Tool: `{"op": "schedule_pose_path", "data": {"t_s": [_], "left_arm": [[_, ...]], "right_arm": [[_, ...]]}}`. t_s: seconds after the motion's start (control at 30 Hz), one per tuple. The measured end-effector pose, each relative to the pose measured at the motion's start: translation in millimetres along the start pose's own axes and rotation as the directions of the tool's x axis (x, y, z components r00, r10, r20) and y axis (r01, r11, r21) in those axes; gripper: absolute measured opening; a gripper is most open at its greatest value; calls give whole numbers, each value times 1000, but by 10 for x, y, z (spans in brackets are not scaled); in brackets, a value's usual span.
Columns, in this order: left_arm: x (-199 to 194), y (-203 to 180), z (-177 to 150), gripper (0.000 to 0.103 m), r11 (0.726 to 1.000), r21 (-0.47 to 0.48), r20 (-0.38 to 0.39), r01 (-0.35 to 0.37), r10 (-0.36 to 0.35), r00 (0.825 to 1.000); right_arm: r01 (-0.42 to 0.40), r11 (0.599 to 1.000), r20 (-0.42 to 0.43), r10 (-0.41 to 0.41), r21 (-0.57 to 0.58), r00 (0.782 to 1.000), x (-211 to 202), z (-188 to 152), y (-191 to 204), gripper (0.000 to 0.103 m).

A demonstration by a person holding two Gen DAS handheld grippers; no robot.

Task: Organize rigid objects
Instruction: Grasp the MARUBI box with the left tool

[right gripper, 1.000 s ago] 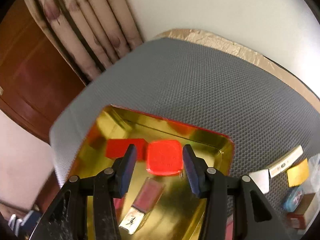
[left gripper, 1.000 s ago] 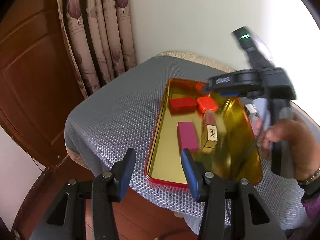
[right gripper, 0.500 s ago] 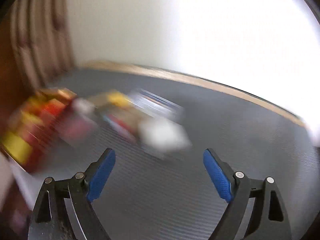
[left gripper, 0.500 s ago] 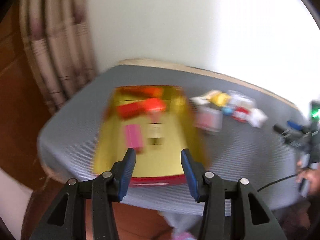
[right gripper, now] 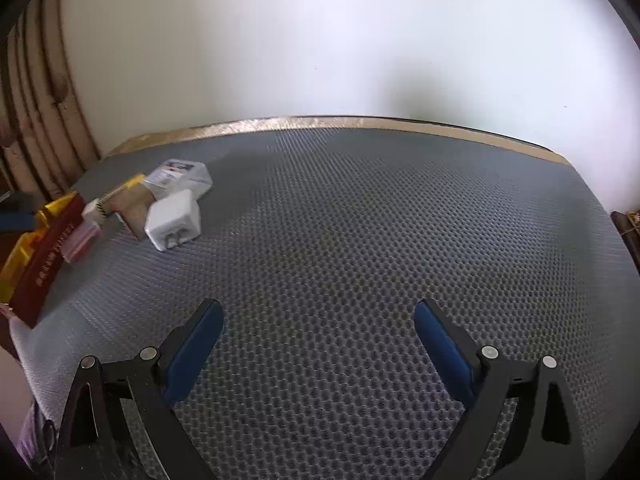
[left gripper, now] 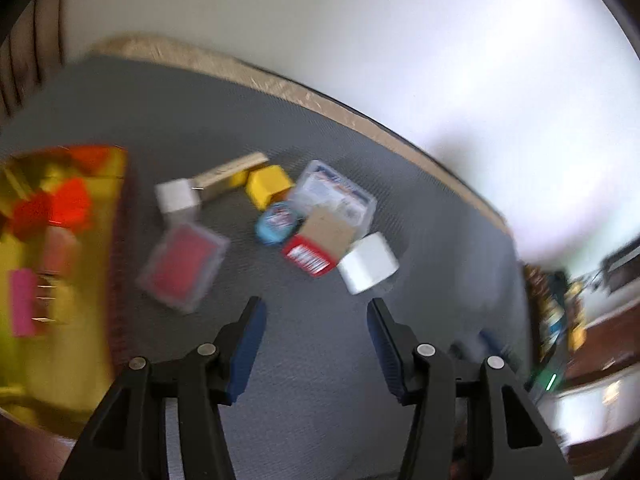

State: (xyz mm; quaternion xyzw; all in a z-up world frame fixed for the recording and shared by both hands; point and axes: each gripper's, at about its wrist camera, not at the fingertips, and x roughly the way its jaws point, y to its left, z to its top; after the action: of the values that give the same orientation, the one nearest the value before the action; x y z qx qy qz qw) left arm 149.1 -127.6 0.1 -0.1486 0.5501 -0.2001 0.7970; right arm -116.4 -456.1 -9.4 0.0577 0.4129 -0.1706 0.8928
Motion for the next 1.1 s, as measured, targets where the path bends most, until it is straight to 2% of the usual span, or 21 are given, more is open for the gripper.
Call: {"op": "schedule_pose_path", "data": {"t_s": [0.1,0.2,0.43,0.5,0.63,0.8,1.0,1.1], "left_arm": [[283,-5,199,54,995,-100,-60,13,-19,998],[507,2,329,54,982,-188,-101,-22,3,995],[704,7,420,54,944,-323,-104,-60,28,994],[750,16,435,54,935,-349,-117,-65,25,993],[829,68,460,54,905,-409,-124,-120,75,989],[959,177,508,54,876,-455,-150,-157,98,984],[1005,286,532,59,861,-491,-111,-134,90,990],[1014,304,520,61,865,-485,-108,-130,88,990]], "right_arm": [[-40,998,16,39,39,999,-50,-4,-74,97],[-76,995,35,74,66,997,-41,14,-74,97],[-128,990,43,126,62,991,-36,23,-47,97],[-138,989,42,136,58,990,-39,23,-41,97],[-153,987,42,151,52,988,-49,13,-45,97],[-164,985,47,162,52,986,-59,14,-43,98],[-167,985,37,166,46,985,-48,22,-30,99],[-166,985,35,165,47,986,-43,20,-27,99]]}}
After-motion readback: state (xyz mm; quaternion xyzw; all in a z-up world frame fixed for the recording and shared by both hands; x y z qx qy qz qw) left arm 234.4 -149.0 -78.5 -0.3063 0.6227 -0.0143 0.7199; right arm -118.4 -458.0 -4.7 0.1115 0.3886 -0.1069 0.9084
